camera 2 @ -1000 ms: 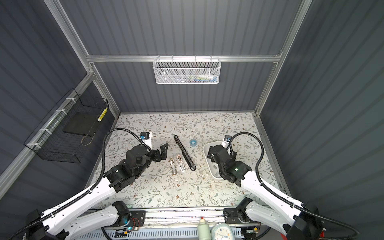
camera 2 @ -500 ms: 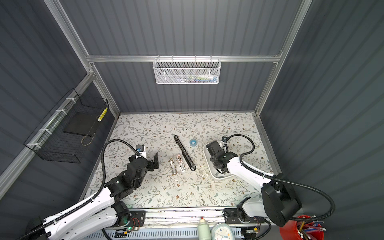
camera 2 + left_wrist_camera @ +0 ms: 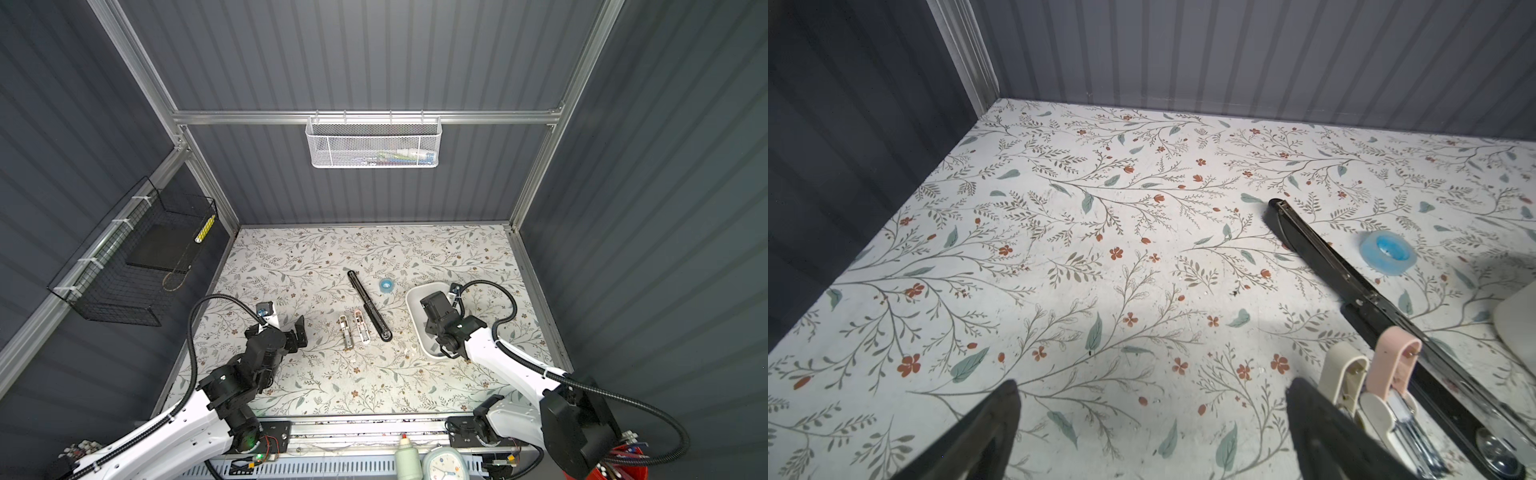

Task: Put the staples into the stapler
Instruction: 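Move the right gripper over the white tray of grey staples, then lower the right gripper into the tray toward a staple strip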

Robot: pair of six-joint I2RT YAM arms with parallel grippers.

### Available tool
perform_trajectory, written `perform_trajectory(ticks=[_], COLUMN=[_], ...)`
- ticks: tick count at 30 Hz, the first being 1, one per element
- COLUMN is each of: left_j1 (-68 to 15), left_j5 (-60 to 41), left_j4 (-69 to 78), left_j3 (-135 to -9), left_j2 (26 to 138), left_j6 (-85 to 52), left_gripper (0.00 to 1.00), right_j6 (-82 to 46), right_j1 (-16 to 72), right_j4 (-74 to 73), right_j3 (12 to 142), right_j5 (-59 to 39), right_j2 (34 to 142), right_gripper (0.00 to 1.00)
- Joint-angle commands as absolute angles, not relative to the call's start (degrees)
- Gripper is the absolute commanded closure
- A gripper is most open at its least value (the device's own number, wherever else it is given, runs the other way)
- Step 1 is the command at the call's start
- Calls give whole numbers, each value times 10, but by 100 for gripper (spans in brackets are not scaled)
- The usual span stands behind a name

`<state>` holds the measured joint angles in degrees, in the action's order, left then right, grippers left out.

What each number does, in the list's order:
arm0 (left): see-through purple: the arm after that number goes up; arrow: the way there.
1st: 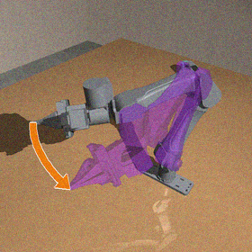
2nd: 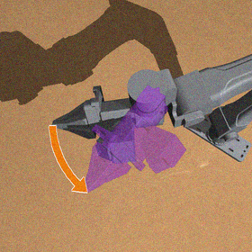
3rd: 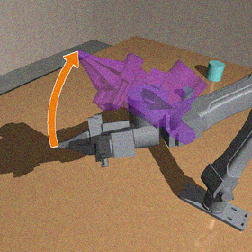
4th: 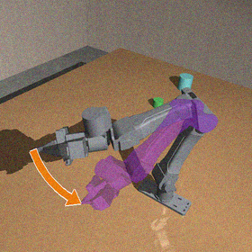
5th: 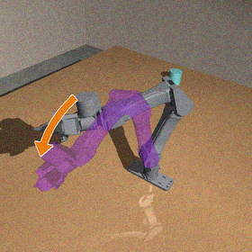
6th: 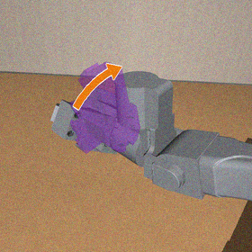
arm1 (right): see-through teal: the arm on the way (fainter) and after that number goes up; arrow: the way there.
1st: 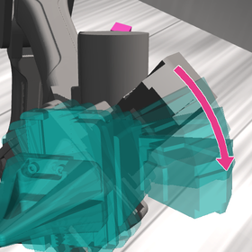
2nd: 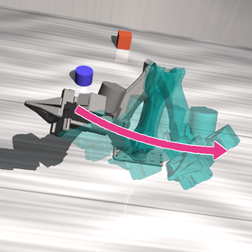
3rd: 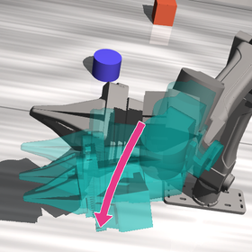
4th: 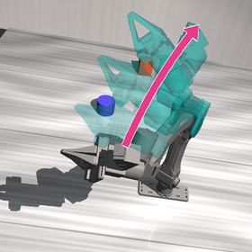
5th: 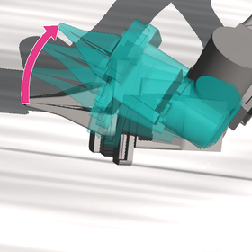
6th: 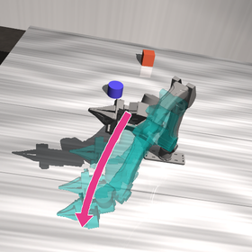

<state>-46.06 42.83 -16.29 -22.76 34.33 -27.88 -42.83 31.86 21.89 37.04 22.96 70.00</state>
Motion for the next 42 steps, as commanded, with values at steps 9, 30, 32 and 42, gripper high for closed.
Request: perform_trajectory(ticks=[9,30,32,42], left_j1=[-461,-461,-461,-461], left_j5=[351,329,328,327], left_j4=[-220,-208,-208,-210], left_j3=[-197,-189,-189,-187], left_j2=[263,255,255,246], left_j6=[-321,-313,-311,-311], left_gripper=[0,0,0,0], right_j6=[-453,-490,-489,-453], right_j1=[323,343,345,356], right_j4=[140,15,14,65], right_j3=[328,344,353,428], right_j5=[135,38,35,118], right_j2=[728,775,782,808], right_gripper=[72,66,66,57])
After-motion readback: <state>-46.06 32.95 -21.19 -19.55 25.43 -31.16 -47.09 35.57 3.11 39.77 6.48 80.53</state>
